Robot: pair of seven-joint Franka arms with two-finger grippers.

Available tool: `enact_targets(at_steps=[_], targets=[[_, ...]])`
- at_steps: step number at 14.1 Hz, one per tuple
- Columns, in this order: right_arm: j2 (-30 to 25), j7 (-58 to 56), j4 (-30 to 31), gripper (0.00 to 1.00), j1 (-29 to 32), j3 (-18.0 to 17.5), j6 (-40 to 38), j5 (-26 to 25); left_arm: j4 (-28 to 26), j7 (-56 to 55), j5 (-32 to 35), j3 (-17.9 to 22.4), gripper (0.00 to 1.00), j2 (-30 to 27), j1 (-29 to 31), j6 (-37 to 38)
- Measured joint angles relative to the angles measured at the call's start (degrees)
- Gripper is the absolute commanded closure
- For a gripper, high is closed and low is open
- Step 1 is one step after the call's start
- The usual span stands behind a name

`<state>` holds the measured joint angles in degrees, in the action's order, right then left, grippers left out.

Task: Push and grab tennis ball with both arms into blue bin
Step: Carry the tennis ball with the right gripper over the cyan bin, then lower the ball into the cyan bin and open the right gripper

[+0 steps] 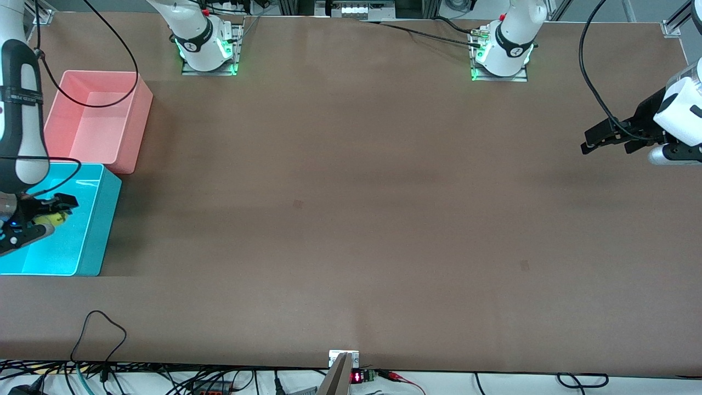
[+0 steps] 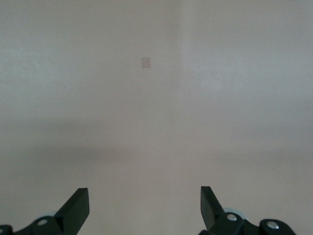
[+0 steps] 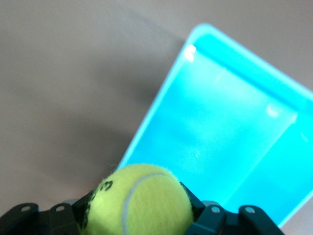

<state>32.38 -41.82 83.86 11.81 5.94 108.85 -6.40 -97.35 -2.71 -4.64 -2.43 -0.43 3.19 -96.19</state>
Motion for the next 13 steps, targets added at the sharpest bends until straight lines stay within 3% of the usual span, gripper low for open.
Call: enact_targets(at_steps=[8, 13], targets=[[6.56, -1.26, 7.94, 1.00, 4.60, 1.37, 7.86, -0.94, 0.38, 0.00, 0.04, -0.07, 0.00, 0.00, -0.01, -0.17], [6.61, -1.26, 12.58, 1.00, 4.60, 2.98, 13.01, -0.94, 0.48, 0.00, 0.04, -0.12, 0.00, 0.00, -0.09, -0.23]])
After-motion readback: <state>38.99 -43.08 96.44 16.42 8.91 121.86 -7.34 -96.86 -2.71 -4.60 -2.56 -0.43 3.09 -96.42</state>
